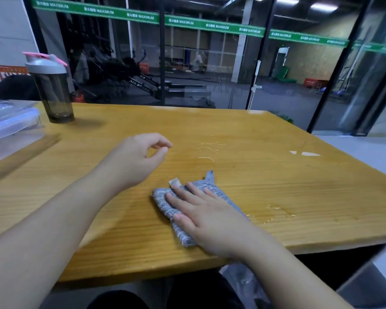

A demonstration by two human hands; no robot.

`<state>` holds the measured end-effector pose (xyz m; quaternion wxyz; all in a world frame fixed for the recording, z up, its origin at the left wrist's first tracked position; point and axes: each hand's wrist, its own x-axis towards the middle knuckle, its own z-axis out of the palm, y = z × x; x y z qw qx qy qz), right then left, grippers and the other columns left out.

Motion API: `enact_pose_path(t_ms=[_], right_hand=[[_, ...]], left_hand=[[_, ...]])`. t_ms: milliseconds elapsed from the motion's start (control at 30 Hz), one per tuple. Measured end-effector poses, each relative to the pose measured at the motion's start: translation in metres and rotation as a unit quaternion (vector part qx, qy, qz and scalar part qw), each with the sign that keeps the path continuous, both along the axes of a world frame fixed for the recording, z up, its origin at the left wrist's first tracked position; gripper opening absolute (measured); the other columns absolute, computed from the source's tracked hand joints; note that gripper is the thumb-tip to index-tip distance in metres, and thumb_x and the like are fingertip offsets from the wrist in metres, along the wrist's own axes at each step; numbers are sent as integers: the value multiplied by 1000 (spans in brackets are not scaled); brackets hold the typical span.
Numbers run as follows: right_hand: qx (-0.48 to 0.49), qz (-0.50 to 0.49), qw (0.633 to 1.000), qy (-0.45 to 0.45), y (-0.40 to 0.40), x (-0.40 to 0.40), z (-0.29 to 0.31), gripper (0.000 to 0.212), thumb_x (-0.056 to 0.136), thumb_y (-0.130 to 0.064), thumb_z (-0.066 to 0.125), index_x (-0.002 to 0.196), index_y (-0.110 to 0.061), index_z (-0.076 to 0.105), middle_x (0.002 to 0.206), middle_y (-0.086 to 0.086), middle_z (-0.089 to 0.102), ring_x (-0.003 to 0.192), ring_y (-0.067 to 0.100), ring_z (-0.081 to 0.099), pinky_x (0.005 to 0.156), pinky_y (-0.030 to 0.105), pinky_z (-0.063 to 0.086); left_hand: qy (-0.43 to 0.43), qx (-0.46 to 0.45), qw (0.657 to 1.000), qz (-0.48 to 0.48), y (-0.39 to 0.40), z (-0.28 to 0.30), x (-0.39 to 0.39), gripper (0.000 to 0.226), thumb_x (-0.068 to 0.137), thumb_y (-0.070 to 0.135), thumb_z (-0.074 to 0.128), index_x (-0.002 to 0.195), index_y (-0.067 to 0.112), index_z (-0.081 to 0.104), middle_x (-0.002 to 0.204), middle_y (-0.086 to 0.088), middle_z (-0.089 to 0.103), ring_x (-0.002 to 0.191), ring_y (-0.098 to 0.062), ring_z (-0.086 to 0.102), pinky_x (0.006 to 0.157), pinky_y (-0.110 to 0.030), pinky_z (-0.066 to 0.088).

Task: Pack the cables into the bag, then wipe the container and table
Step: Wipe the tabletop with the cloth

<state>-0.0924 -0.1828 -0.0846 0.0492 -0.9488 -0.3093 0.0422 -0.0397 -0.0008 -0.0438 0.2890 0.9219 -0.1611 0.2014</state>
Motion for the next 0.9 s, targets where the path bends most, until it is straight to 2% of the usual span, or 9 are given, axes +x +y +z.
enact_pose_path(t_ms=[167, 300, 433, 567, 667, 733, 800, 833, 900], right_hand=[[-13, -58, 998, 3, -46, 4, 2, 51, 103, -40, 18, 152, -32, 6, 160, -12, -5, 147, 10, -7, 118, 30, -2], [-11, -93, 996, 8, -82, 7, 3, 50, 104, -39, 18, 152, -32, 5, 159, -16, -7, 146, 7, -9, 119, 29, -2], [13, -121, 992, 20, -111, 17, 0, 49, 104, -38, 21, 151, -35, 9, 157, -21, -4, 145, 4, -8, 118, 27, -2], [153, -185, 969, 62, -131, 28, 4, 42, 103, -32, 30, 145, -31, 36, 147, -27, 24, 141, -4, 15, 110, 17, 14], [286, -265, 918, 70, -136, 31, 12, 32, 103, -36, 32, 105, -28, 63, 108, -11, 65, 107, 11, 56, 87, 25, 38], [377, -283, 879, 75, -131, 31, 20, 38, 103, -35, 32, 86, -21, 64, 86, -4, 65, 89, 19, 59, 81, 25, 42], [447, -292, 841, 90, -118, 27, 29, 38, 103, -35, 33, 91, -19, 65, 87, -5, 65, 83, 9, 60, 78, 19, 42], [461, -283, 836, 87, -109, 25, 32, 37, 103, -33, 33, 96, -18, 65, 87, -6, 65, 79, 5, 58, 74, 15, 41], [450, -218, 863, 66, -87, 23, 33, 38, 103, -29, 33, 104, -8, 65, 99, 12, 67, 86, 20, 60, 76, 23, 43]], left_hand=[[-18, -8, 999, -40, -34, 11, 8, 19, 93, 27, 49, 106, 32, 62, 105, 18, 58, 92, 6, 47, 80, -17, 35], [-8, 6, 999, -44, -53, 12, 14, 18, 94, 28, 48, 107, 34, 60, 104, 23, 53, 94, 3, 43, 68, -7, 31], [19, 31, 998, -43, -58, 8, 17, 20, 95, 30, 46, 109, 35, 59, 107, 23, 48, 95, 1, 40, 66, -3, 27], [38, 17, 998, -43, -52, 6, 19, 19, 95, 29, 47, 108, 35, 59, 108, 22, 49, 98, -2, 43, 73, -15, 33], [54, 13, 998, -35, -44, 5, 21, 19, 94, 29, 47, 108, 34, 59, 111, 20, 51, 100, -2, 43, 82, -23, 32], [55, 13, 998, -27, -38, 4, 24, 19, 94, 29, 48, 108, 35, 59, 110, 19, 51, 98, -3, 42, 81, -24, 32], [55, 6, 998, -19, -31, 2, 27, 18, 94, 29, 48, 107, 36, 59, 110, 20, 51, 98, -3, 41, 81, -24, 31], [52, -4, 999, -14, -28, -1, 29, 18, 94, 29, 48, 105, 36, 60, 109, 20, 52, 98, -3, 42, 81, -24, 31], [36, -31, 999, -5, -21, -8, 33, 16, 93, 26, 50, 100, 37, 60, 106, 16, 58, 98, -5, 48, 82, -24, 34]])
